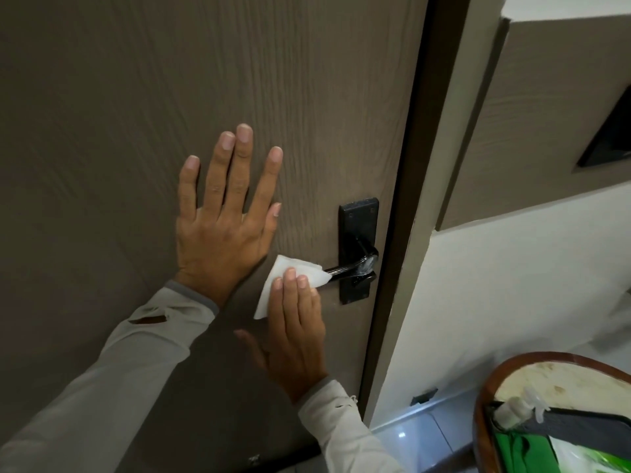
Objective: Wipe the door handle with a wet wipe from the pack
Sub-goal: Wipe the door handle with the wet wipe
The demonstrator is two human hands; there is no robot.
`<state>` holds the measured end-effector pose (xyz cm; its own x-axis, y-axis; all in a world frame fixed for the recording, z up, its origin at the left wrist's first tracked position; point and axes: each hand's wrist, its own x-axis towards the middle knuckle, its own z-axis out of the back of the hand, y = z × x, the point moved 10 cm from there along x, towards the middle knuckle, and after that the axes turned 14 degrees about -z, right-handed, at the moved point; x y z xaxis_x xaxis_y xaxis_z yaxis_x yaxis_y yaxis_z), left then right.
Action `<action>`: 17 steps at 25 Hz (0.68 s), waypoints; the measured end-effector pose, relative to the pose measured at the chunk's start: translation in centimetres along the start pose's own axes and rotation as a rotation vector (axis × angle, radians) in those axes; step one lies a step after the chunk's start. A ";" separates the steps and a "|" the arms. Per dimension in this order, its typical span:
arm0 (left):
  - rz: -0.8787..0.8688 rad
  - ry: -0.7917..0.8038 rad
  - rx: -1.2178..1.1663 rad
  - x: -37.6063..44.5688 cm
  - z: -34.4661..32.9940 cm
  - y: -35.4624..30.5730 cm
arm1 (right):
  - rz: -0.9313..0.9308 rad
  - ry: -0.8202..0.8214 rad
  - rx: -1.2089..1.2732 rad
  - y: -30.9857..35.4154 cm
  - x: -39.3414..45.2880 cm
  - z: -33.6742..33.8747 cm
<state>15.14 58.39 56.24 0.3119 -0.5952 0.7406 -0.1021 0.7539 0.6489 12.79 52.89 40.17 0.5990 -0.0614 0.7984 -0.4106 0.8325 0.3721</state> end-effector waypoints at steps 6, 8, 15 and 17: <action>-0.001 -0.008 0.006 0.0 0.0 -0.2 | -0.359 -0.115 0.037 -9.6 4.0 3.4; 0.000 -0.003 0.004 0.1 0.0 -0.2 | -0.292 -0.088 0.051 -7.1 2.6 2.6; 0.017 0.007 0.003 0.0 0.1 0.2 | -0.373 -0.114 0.221 -9.0 3.5 2.5; 0.021 0.001 0.012 -0.3 -0.1 0.1 | -0.292 -0.107 0.162 -6.9 1.6 2.1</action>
<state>15.09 58.65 56.10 0.3109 -0.5786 0.7540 -0.1204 0.7630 0.6351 15.10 45.90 39.84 0.6355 -0.3484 0.6890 -0.3411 0.6739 0.6554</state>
